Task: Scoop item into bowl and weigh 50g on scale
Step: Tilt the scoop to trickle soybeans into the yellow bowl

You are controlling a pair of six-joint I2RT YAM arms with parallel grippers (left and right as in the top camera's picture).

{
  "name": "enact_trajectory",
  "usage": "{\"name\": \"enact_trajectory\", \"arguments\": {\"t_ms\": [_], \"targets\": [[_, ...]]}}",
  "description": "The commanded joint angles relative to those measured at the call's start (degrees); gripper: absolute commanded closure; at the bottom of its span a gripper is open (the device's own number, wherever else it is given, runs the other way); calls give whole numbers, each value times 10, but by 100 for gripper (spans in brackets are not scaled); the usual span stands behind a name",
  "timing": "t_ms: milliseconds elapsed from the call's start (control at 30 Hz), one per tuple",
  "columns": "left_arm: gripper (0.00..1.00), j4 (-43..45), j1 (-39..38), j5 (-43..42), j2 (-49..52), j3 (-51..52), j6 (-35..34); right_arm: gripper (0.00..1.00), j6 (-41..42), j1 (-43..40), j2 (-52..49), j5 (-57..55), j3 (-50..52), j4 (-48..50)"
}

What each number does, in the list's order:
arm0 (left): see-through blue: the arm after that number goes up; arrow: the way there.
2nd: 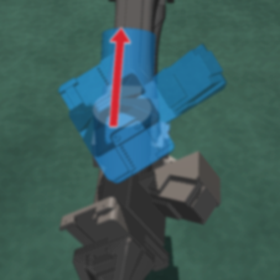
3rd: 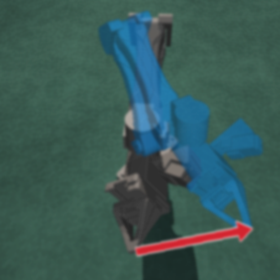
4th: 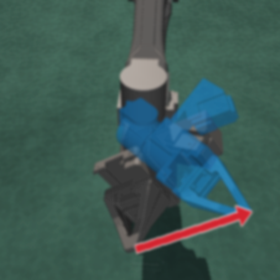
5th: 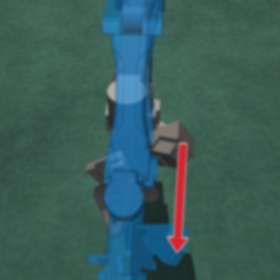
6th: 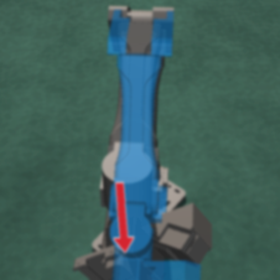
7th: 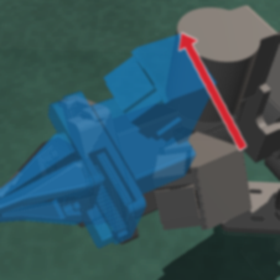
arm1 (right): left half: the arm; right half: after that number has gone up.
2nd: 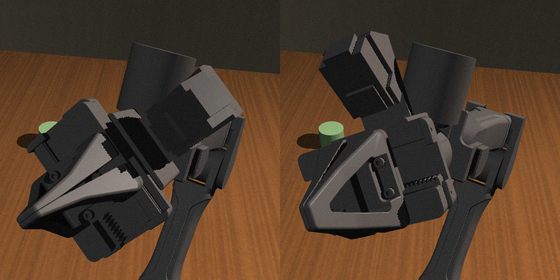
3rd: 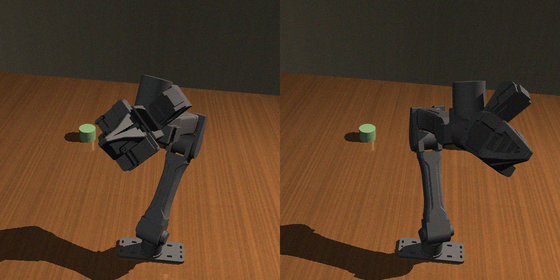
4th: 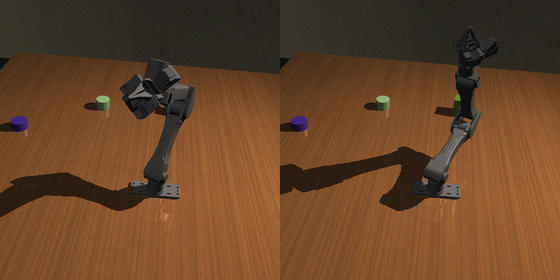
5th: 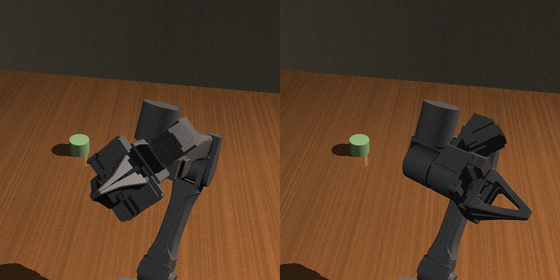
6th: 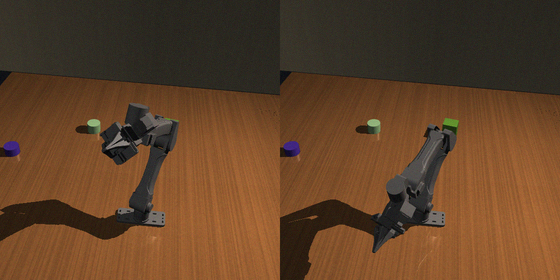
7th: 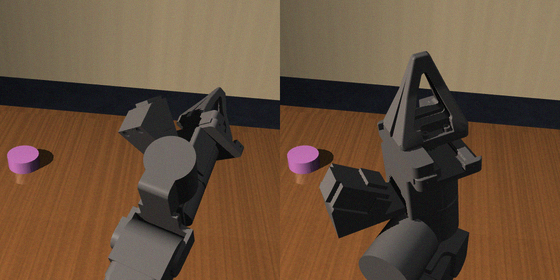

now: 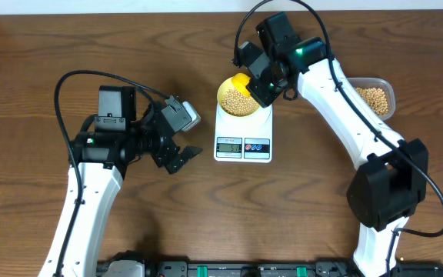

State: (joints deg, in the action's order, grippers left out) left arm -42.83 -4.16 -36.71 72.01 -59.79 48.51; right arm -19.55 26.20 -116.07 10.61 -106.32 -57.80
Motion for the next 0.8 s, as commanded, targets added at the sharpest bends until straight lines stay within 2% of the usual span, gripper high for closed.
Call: {"name": "enact_trajectory", "arguments": {"t_ms": [0,767], "targets": [[2,0,3,3,4,0,9,99,-7,5,-2,-2,4,-1],[2,0,3,3,4,0,9,99,-7,5,-16,-19,5,-3]]}}
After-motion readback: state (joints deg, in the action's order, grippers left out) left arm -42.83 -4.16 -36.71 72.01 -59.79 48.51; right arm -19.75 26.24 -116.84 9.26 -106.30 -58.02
